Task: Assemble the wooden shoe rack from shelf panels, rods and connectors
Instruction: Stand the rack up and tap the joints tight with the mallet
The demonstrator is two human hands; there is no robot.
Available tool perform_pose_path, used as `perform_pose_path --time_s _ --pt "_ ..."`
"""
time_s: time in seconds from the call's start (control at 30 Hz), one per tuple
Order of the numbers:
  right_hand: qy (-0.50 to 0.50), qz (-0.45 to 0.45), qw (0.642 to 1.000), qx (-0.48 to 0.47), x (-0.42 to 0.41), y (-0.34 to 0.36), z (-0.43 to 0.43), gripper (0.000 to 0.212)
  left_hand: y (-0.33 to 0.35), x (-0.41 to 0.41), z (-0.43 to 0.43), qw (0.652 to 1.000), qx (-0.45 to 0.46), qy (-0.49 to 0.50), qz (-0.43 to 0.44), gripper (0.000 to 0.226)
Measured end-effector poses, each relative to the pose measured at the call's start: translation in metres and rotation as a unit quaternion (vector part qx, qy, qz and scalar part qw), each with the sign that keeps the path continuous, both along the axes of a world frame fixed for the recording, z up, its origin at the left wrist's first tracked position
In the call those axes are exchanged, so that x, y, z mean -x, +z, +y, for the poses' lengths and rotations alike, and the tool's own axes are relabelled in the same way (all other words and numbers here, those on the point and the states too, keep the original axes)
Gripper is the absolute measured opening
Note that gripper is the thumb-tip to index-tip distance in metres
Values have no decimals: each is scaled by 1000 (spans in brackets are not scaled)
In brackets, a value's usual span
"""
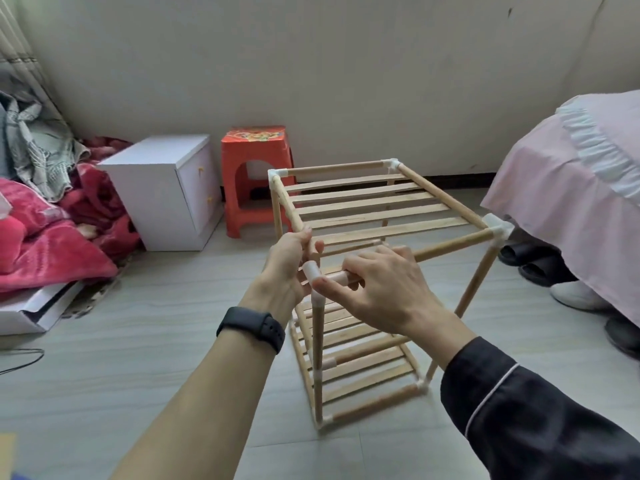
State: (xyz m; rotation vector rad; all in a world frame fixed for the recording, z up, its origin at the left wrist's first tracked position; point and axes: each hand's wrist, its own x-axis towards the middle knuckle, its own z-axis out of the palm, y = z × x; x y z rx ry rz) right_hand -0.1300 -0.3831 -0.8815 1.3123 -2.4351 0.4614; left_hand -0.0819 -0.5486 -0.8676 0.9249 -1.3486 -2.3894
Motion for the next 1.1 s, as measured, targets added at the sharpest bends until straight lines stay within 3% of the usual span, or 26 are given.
perform_pose_path --time_s 0.1,0.23,0.37,0.77,1.1 --pt "-7 -5 1000 -1 0 -1 1 71 2 -10 -14 999 -4 36 8 20" --pt "-13 -6 1000 10 -1 -4 -2 70 -1 -16 -14 1000 9 -13 1 22" --pt "-16 -11 1000 12 -1 -5 -3 70 -9 -19 -7 999 1 -37 -7 44" --pt "-32 -12 999 0 -1 -5 -8 74 -10 -15 -6 997 -28 -54 36 42" --pt "-47 -10 999 22 0 -7 -16 67 -4 -15 -3 997 12 -77 6 48"
